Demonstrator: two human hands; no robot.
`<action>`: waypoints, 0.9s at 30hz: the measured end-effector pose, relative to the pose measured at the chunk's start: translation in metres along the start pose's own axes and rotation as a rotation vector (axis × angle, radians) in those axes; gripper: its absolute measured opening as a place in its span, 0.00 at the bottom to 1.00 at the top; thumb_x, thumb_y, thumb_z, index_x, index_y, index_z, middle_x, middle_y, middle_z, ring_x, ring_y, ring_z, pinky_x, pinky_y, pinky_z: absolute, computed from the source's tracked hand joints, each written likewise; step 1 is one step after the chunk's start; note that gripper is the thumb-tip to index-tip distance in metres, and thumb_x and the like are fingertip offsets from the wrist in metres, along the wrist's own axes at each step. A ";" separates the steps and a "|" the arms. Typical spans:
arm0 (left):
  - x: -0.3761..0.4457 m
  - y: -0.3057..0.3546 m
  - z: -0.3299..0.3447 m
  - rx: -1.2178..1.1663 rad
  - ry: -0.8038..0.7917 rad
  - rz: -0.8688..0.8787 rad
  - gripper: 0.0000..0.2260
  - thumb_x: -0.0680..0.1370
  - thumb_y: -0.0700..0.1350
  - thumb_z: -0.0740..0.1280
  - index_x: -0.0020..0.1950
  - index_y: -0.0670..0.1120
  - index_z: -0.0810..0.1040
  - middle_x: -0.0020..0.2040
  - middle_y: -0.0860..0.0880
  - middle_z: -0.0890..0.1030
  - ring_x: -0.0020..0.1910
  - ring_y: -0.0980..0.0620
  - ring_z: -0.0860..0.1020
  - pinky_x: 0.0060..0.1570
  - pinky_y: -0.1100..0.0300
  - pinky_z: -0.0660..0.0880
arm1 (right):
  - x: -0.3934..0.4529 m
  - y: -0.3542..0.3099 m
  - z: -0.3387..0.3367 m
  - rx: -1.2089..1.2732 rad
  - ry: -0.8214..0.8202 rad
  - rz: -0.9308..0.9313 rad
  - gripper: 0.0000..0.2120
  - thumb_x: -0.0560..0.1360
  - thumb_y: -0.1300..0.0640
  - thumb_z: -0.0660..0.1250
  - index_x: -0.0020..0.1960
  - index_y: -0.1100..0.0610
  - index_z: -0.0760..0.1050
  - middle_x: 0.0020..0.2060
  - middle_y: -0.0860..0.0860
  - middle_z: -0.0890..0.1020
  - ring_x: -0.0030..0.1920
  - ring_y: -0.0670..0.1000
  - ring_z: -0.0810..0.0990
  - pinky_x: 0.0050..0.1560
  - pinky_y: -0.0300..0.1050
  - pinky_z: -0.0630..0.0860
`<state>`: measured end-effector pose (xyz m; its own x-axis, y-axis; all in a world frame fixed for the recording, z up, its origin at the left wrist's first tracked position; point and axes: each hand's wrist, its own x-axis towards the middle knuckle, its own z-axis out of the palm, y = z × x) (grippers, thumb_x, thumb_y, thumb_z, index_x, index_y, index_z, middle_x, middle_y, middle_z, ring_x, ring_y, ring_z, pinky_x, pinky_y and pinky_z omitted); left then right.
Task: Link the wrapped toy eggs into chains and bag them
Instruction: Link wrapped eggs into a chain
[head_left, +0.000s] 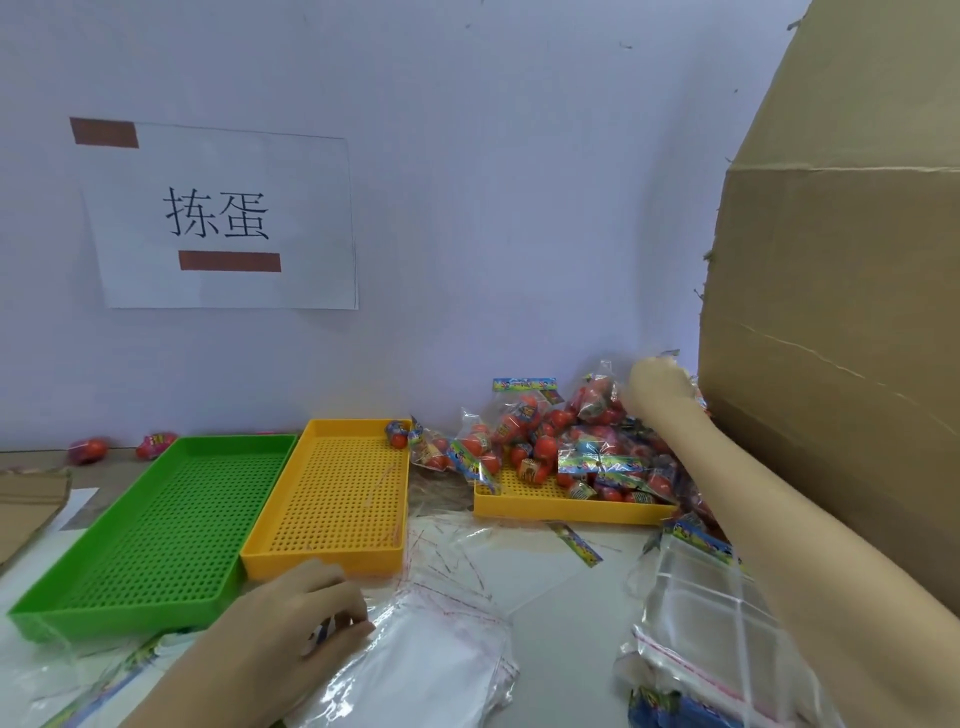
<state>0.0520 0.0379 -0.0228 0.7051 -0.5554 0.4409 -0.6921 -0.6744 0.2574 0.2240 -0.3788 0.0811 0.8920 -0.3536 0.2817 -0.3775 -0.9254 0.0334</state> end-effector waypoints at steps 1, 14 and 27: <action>-0.001 0.000 0.000 -0.004 0.011 0.003 0.11 0.69 0.46 0.83 0.39 0.55 0.83 0.38 0.63 0.77 0.41 0.66 0.73 0.34 0.68 0.75 | -0.003 -0.005 -0.002 0.056 0.000 0.004 0.15 0.83 0.59 0.59 0.64 0.67 0.74 0.63 0.63 0.77 0.61 0.61 0.77 0.55 0.50 0.77; -0.004 -0.003 -0.004 -0.076 -0.019 -0.055 0.04 0.79 0.53 0.73 0.46 0.54 0.84 0.46 0.64 0.77 0.51 0.65 0.73 0.45 0.68 0.72 | -0.056 -0.016 0.034 0.204 -0.018 -0.239 0.16 0.84 0.58 0.60 0.71 0.50 0.73 0.66 0.60 0.72 0.67 0.65 0.70 0.65 0.61 0.73; -0.002 -0.002 -0.001 -0.062 -0.074 -0.084 0.03 0.80 0.53 0.72 0.48 0.57 0.83 0.45 0.65 0.76 0.53 0.67 0.70 0.44 0.65 0.75 | 0.008 0.009 0.034 0.232 0.020 0.262 0.33 0.84 0.55 0.61 0.80 0.69 0.50 0.78 0.69 0.56 0.78 0.65 0.59 0.75 0.53 0.64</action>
<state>0.0517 0.0412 -0.0233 0.7686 -0.5343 0.3518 -0.6370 -0.6897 0.3443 0.2360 -0.3946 0.0509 0.7665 -0.5824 0.2706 -0.5242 -0.8108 -0.2602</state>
